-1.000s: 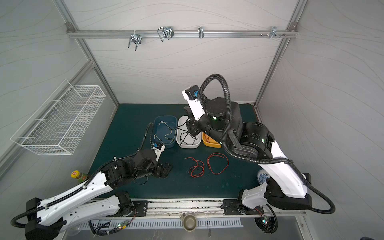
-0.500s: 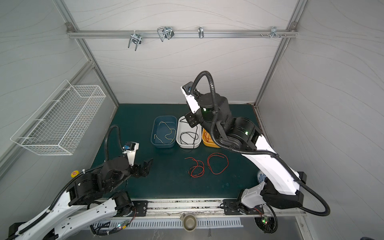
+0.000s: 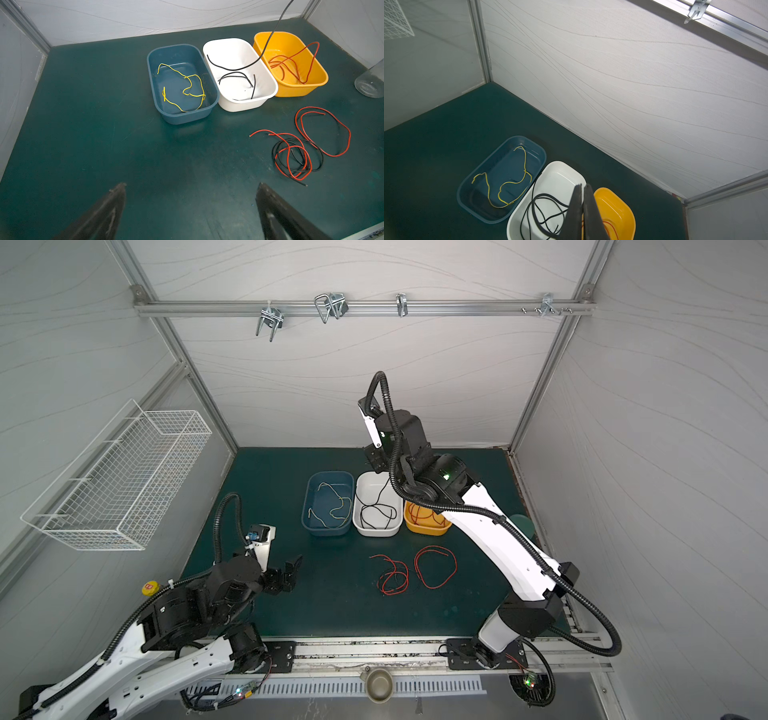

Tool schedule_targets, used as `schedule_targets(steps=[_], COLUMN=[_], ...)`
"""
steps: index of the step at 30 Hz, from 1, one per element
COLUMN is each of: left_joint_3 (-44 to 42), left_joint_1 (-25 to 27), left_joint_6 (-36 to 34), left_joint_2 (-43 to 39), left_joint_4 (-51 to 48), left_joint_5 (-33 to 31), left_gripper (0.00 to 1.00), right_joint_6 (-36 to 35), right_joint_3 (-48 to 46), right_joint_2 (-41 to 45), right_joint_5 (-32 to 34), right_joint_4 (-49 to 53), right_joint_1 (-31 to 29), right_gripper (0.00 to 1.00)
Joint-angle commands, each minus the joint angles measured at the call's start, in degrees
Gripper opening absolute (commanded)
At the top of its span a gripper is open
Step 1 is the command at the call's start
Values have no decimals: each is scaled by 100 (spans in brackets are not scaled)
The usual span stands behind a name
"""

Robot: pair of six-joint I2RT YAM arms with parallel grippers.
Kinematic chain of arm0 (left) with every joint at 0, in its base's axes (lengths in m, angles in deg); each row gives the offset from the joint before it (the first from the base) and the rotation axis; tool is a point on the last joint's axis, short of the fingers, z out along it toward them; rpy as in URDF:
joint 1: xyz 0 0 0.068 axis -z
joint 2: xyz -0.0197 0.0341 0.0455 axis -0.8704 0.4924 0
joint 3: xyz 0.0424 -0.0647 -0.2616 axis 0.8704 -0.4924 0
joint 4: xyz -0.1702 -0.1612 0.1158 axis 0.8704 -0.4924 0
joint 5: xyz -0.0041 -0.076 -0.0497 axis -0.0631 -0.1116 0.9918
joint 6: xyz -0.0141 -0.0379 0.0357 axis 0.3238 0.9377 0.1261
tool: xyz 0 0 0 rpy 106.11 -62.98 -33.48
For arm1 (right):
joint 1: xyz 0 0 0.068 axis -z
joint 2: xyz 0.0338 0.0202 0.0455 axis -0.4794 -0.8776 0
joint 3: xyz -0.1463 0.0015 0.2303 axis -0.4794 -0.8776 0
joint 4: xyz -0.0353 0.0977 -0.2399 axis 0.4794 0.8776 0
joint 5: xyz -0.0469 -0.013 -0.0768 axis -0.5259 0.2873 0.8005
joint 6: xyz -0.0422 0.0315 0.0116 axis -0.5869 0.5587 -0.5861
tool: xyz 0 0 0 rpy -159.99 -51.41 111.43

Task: Untangle the cables
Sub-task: 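Carry the black wire over the white bin while the left gripper draws back, then lower the black wire into the white bin with the right gripper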

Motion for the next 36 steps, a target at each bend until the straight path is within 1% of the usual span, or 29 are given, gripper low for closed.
schedule_targets(steps=[1, 5, 9, 11, 13, 20, 28, 36], left_joint_3=[11, -21, -21, -21, -30, -34, -43, -48], left_joint_1=[1, 7, 8, 2, 1, 2, 3, -1], left_joint_6=[-35, -48, -57, -65, -62, -65, -75, -91], left_joint_2=[-28, -78, -77, -74, -67, -81, -81, -82], left_joint_4=[33, 58, 69, 68, 67, 68, 80, 91], left_joint_5=[-173, -194, -195, -185, -179, -209, -183, -168], left_gripper=[99, 99, 99, 99, 99, 99, 99, 99], right_joint_6=[-296, -268, -46, 45, 295, 788, 1402, 1789], right_joint_3=[-118, -322, -628, -781, -902, -1121, -1227, -1441], right_joint_2=[-142, -319, -335, -354, -405, -779, -1217, -1645], right_joint_5=[283, 443, 275, 146, -36, -554, -1336, -1906], right_joint_4=[-324, -324, -330, -337, -278, -41, 84, 25], right_joint_1=[53, 143, 229, 253, 278, 334, 621, 758], right_gripper=[0, 0, 0, 0, 0, 0, 0, 0])
